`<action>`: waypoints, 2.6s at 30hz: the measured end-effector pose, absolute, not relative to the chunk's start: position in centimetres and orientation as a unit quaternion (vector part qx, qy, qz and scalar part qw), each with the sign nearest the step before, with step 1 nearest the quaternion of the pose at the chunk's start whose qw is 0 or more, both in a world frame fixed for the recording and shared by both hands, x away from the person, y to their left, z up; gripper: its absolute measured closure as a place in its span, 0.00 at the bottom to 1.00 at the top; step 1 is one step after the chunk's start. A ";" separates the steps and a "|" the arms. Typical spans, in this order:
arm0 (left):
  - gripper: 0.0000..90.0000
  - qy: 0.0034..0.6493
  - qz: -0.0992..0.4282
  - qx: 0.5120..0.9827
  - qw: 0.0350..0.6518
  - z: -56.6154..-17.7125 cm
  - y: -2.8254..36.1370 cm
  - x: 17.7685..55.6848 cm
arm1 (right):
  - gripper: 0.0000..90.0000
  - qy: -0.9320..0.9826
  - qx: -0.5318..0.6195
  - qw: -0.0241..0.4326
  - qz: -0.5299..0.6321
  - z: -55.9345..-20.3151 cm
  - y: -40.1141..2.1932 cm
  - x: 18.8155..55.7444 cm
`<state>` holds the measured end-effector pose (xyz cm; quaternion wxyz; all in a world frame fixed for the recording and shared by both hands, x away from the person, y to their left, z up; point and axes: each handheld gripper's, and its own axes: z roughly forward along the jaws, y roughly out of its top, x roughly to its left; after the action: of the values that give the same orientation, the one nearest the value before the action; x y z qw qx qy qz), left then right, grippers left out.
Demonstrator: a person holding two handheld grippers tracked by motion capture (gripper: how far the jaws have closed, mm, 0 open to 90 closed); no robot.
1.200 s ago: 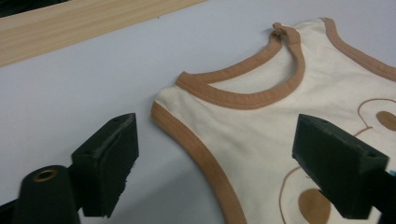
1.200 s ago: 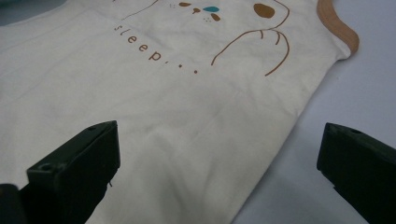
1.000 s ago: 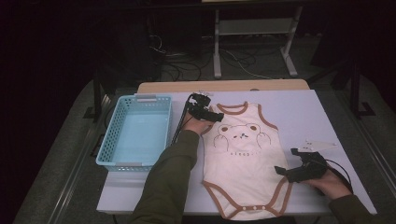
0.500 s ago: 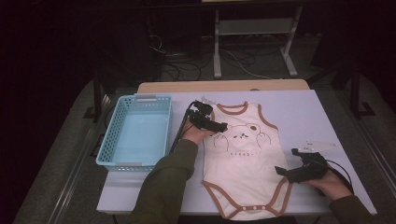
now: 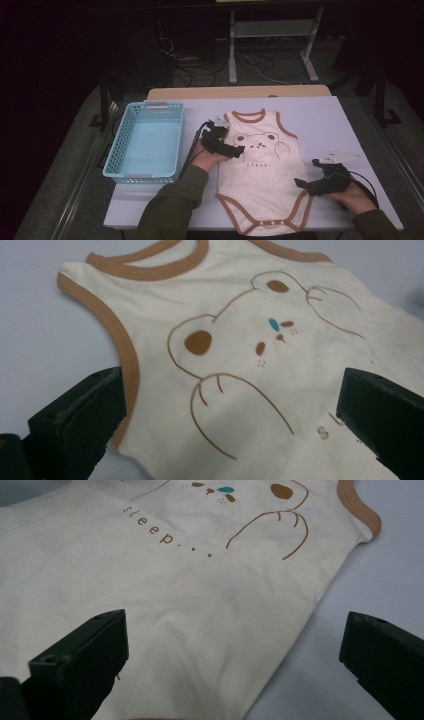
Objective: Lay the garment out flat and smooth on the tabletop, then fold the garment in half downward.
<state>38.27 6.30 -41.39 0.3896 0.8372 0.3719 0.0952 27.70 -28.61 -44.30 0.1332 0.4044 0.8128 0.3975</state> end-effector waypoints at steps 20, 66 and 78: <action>0.00 0.353 0.091 0.837 0.408 -41.6 8.1 32.9 | 0.00 0.813 0.403 0.134 0.398 -44.3 -28.7 27.7; 0.00 0.334 0.074 0.852 0.397 -43.7 10.2 29.3 | 0.00 0.811 0.406 0.117 0.404 -42.7 -27.3 30.2; 0.00 0.334 0.075 0.852 0.397 -43.7 10.2 29.4 | 0.00 0.808 0.413 0.114 0.405 -42.5 -26.8 31.6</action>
<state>29.37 10.21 -43.70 0.3965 0.8518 0.3342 0.0747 31.58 -26.83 -42.45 0.1141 0.4126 0.8081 0.4046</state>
